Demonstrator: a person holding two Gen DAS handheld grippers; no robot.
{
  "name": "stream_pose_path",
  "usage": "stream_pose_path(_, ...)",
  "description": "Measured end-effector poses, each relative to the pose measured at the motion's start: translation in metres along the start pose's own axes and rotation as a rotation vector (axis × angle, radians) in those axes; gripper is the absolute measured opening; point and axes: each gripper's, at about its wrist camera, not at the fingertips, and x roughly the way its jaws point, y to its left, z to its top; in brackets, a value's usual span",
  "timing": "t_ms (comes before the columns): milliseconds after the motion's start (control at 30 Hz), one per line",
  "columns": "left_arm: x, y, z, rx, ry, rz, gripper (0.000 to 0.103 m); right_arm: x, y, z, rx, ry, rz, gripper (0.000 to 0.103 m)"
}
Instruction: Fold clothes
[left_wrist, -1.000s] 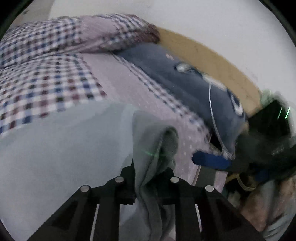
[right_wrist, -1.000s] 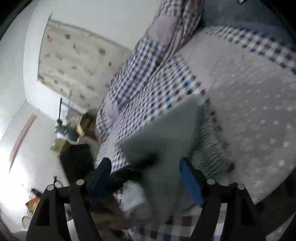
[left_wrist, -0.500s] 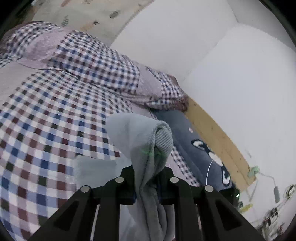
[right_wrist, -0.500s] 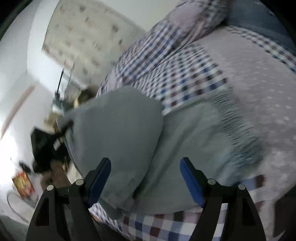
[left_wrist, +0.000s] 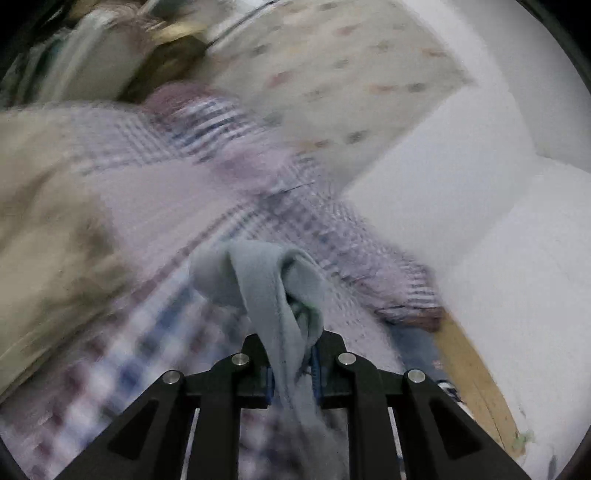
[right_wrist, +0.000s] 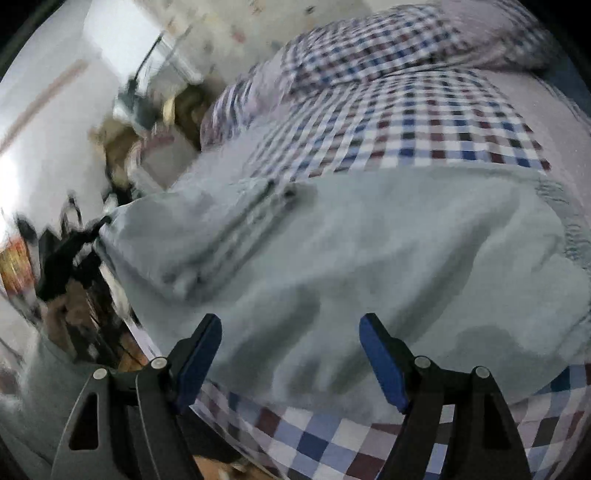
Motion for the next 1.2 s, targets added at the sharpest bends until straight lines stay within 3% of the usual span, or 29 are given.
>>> stream_pose_path(100, 0.008, 0.027, -0.013, -0.034, 0.107, 0.079, 0.014, 0.015, 0.021, -0.016, -0.147, 0.04, -0.094, 0.081)
stream_pose_path(167, 0.007, 0.026, -0.016, 0.033, 0.112, 0.12, 0.014, 0.023, 0.033, -0.032, -0.282, 0.037, -0.182, 0.081)
stream_pose_path(533, 0.016, 0.039, -0.015, -0.018, 0.129, 0.072, 0.015, 0.063, 0.096, -0.119, -1.02, 0.016, -0.667, 0.079)
stream_pose_path(633, 0.02, 0.046, -0.015, -0.061, 0.13, 0.06, 0.015, 0.059, 0.089, -0.122, -1.002, 0.072, -0.677, 0.072)
stream_pose_path(667, 0.02, 0.048, -0.015, -0.074, 0.133, 0.059, 0.015, 0.058, 0.087, -0.122, -0.996, 0.091, -0.68, 0.056)
stream_pose_path(700, 0.021, 0.05, -0.015, -0.085, 0.136, 0.058, 0.015, 0.056, 0.085, -0.123, -0.989, 0.109, -0.682, 0.03)
stream_pose_path(733, 0.02, 0.052, -0.015, -0.098, 0.139, 0.057, 0.015, 0.055, 0.082, -0.124, -0.982, 0.128, -0.685, 0.013)
stream_pose_path(800, 0.02, 0.056, -0.015, -0.125, 0.146, 0.054, 0.015, 0.052, 0.078, -0.126, -0.968, 0.165, -0.691, 0.002)
stream_pose_path(967, 0.017, 0.075, -0.022, -0.216, 0.193, 0.062, 0.015, 0.046, 0.066, -0.13, -0.933, 0.258, -0.704, 0.0)
stream_pose_path(1100, 0.021, 0.09, -0.033, -0.255, 0.273, 0.14, 0.016, 0.04, 0.057, -0.133, -0.903, 0.332, -0.713, 0.0)
stream_pose_path(1167, 0.021, 0.099, -0.038, -0.283, 0.298, 0.179, 0.021, 0.035, 0.071, -0.135, -0.946, 0.279, -0.718, 0.003)
stream_pose_path(1200, 0.02, 0.102, -0.041, -0.295, 0.305, 0.201, 0.028, 0.03, 0.079, -0.129, -0.911, 0.237, -0.681, 0.013)
